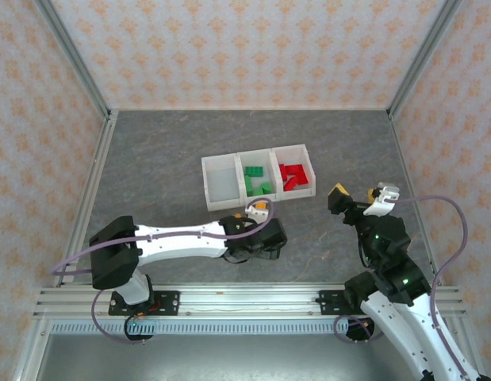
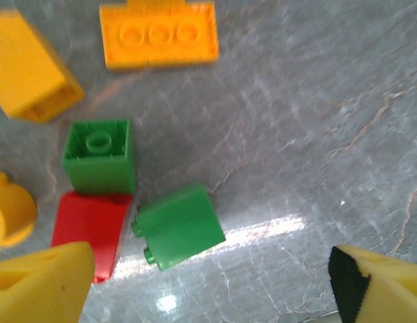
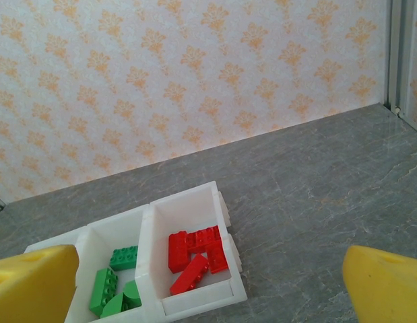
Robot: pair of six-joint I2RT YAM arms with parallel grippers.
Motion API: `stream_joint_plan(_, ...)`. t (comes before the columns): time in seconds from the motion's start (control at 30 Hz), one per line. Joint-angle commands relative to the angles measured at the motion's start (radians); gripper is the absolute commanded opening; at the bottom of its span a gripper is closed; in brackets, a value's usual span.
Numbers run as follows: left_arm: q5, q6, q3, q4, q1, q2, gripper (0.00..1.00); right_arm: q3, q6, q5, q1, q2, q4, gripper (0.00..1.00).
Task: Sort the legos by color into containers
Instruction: Move the lego to the bottom-center of the table.
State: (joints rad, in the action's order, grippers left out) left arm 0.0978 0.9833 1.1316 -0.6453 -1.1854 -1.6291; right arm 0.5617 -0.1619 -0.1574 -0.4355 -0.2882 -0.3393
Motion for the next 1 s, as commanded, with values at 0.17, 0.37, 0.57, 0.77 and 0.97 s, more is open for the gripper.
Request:
stream_joint_plan(0.17,-0.093,0.128,-0.096,0.096,-0.036,0.03,0.85,-0.005,-0.007,0.022,0.001,-0.006,0.019,1.0)
stream_joint_plan(0.37,-0.133,0.083,-0.092,0.124,-0.036,-0.032,0.89,-0.003,-0.006,0.021,0.001,-0.005,0.017,1.0)
stream_joint_plan(0.57,-0.143,0.092,-0.103,0.151,-0.009,-0.091,0.91,-0.002,-0.006,0.024,0.001,-0.004,0.017,1.0)
stream_joint_plan(0.77,-0.125,0.115,-0.145,0.156,0.027,-0.081,0.92,-0.001,-0.006,0.023,0.001,-0.002,0.015,1.0)
stream_joint_plan(0.97,-0.111,0.118,-0.182,0.249,0.067,-0.062,0.89,-0.001,-0.005,0.025,0.001,-0.002,0.016,1.0)
